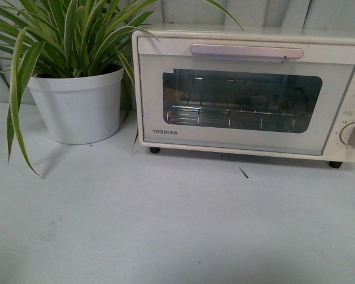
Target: Open oven
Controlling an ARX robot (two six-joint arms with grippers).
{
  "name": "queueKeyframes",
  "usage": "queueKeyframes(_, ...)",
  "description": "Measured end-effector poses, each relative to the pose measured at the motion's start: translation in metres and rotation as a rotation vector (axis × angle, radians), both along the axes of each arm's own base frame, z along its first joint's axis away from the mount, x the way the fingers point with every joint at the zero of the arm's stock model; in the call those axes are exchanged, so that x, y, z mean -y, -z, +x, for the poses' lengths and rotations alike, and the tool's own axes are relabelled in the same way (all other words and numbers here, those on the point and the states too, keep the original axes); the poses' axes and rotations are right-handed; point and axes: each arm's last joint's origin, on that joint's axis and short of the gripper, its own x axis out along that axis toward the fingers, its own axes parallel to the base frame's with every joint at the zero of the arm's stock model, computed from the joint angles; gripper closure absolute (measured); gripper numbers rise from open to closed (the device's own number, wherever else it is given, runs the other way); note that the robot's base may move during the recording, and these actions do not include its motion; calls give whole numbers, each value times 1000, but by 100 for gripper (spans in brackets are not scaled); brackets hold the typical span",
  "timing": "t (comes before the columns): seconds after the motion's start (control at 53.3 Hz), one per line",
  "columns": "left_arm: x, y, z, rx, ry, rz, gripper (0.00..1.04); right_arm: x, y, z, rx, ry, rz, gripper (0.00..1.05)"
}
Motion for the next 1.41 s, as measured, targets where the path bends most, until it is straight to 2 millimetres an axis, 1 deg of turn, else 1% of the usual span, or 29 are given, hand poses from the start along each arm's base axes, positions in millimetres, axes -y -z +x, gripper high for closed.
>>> queueKeyframes(0.525, 0, 0, 0, -4, -7, -4, 6, 0, 0, 0, 0, 0, 0, 9)
queueKeyframes(0.581, 0, 2, 1, -90, -44, -85, 6, 0, 0, 0, 0, 0, 0, 9)
queueKeyframes(0.637, 3, 3, 8, -215, -32, -247, 6, 0, 0, 0, 0, 0, 0, 9)
queueKeyframes(0.713, 13, 0, 23, -304, 20, -469, 6, 0, 0, 0, 0, -1, 0, 9)
queueKeyframes(0.769, 24, -8, 37, -334, 59, -588, 6, 0, 0, 0, 0, -2, 0, 9)
queueKeyframes(0.881, 41, -12, 59, -377, 98, -708, 6, 0, 0, 0, 0, -1, 0, 9)
queueKeyframes(1.012, 60, -10, 84, -436, 117, -804, 6, 0, 0, 0, 0, -2, 0, 9)
queueKeyframes(1.069, 72, -8, 97, -466, 126, -831, 6, 0, 0, 0, 0, -1, 0, 9)
queueKeyframes(1.125, 81, -7, 104, -485, 133, -856, 6, 0, 0, 0, 0, -1, 0, 9)
queueKeyframes(1.256, 115, -4, 133, -534, 149, -918, 6, 0, 0, 0, 0, -1, 0, 9)
queueKeyframes(1.406, 142, 4, 149, -574, 148, -954, 6, 0, 0, 0, 0, -1, 0, 9)
